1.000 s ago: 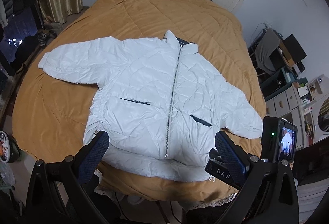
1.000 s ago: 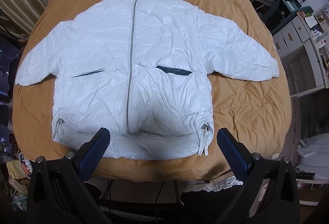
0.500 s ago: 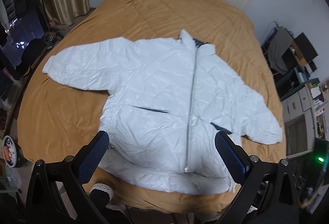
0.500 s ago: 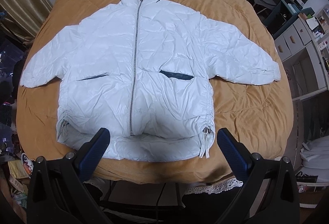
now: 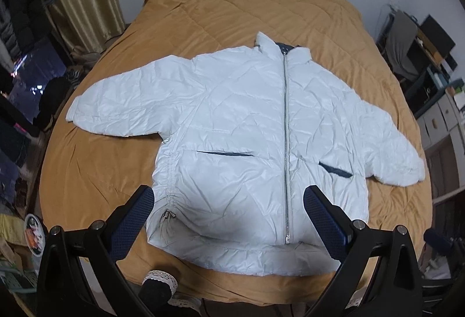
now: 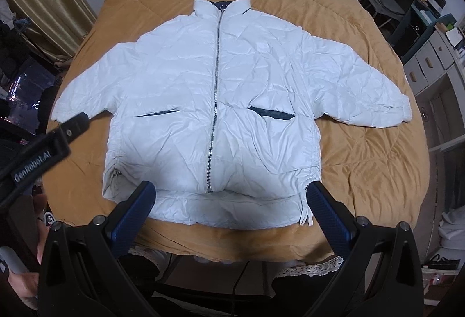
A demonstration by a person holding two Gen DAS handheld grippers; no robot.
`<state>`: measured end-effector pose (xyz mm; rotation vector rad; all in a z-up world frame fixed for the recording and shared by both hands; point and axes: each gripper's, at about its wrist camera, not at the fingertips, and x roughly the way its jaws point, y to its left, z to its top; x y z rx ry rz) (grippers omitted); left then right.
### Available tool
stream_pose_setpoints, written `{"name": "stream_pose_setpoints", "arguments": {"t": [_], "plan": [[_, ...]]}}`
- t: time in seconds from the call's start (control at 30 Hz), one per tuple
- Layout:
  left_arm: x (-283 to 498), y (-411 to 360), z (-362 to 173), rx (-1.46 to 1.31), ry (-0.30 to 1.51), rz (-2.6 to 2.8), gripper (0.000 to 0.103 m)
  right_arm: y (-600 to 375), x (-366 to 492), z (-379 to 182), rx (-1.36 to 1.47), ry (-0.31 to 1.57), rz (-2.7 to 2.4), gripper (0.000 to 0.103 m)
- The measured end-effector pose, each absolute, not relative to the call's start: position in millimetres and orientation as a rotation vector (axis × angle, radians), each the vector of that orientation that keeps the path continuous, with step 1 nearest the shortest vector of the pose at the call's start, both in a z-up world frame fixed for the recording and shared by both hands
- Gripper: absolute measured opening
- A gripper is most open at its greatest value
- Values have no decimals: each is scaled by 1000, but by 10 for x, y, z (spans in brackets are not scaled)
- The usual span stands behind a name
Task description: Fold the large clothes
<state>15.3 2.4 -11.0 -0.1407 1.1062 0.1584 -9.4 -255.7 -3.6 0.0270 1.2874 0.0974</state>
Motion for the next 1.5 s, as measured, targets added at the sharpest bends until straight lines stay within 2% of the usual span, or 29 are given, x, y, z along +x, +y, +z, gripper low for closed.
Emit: {"name": "stream_pose_setpoints", "arguments": {"t": [1.5], "plan": [[164, 65, -239, -184, 1161, 137, 102, -2525, -73, -198, -25, 1327, 75, 103]]}}
